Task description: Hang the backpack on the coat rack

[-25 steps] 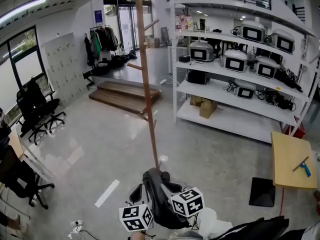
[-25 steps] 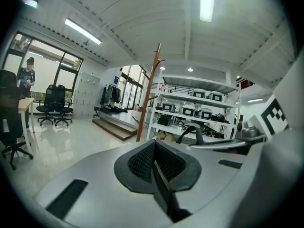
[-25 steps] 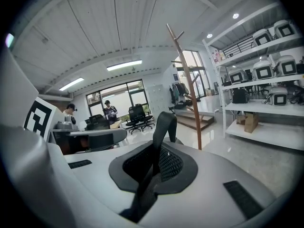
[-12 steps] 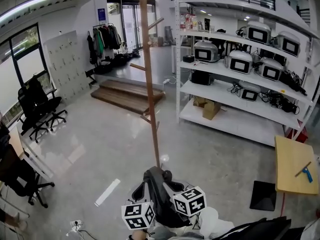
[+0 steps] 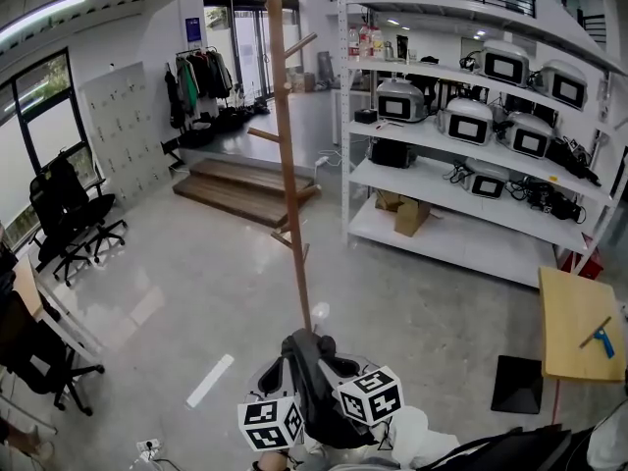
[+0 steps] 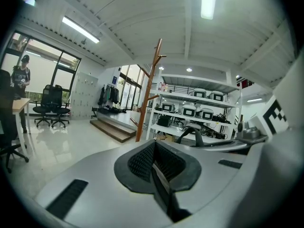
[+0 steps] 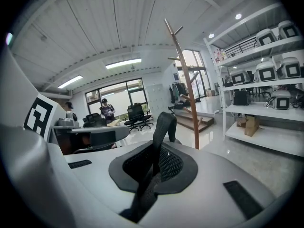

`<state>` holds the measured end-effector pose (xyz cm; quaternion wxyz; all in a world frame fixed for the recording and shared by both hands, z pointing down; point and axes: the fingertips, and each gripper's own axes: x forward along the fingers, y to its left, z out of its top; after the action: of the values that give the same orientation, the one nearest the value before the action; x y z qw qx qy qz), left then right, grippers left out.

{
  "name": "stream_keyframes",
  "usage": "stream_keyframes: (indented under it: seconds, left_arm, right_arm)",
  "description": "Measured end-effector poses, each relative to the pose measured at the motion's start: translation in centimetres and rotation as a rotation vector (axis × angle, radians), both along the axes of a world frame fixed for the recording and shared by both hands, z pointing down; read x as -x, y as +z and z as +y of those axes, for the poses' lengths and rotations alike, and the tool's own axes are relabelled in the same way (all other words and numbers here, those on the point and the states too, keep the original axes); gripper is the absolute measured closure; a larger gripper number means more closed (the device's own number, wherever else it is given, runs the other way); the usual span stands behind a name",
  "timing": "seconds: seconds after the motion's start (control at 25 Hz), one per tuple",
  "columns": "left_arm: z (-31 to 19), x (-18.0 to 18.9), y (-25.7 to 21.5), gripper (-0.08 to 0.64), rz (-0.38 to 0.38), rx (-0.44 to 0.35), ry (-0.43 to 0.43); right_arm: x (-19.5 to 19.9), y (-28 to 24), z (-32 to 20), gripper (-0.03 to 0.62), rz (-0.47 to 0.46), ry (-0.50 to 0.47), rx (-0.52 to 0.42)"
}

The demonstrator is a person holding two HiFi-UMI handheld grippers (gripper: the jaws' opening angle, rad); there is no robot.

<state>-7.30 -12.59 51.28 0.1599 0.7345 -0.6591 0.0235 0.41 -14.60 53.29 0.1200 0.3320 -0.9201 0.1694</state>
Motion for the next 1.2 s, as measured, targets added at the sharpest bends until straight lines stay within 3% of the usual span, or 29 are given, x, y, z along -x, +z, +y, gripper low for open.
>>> stream_keyframes:
  seconds: [0.48,1.2]
  left_arm:
    - [-3.4,1.5,0.1,0.557,-0.002,-0.001,-0.004]
    - [-10.6,7.2,-0.7,0.557,0.002,-0.007,-0.005]
  right_arm:
    - [1.7,0.5,-2.9,0.569,-0.004,-0.014,0.009]
    - [8.6,0.2,-8.6,0.569,0.016,-0.067,0.007]
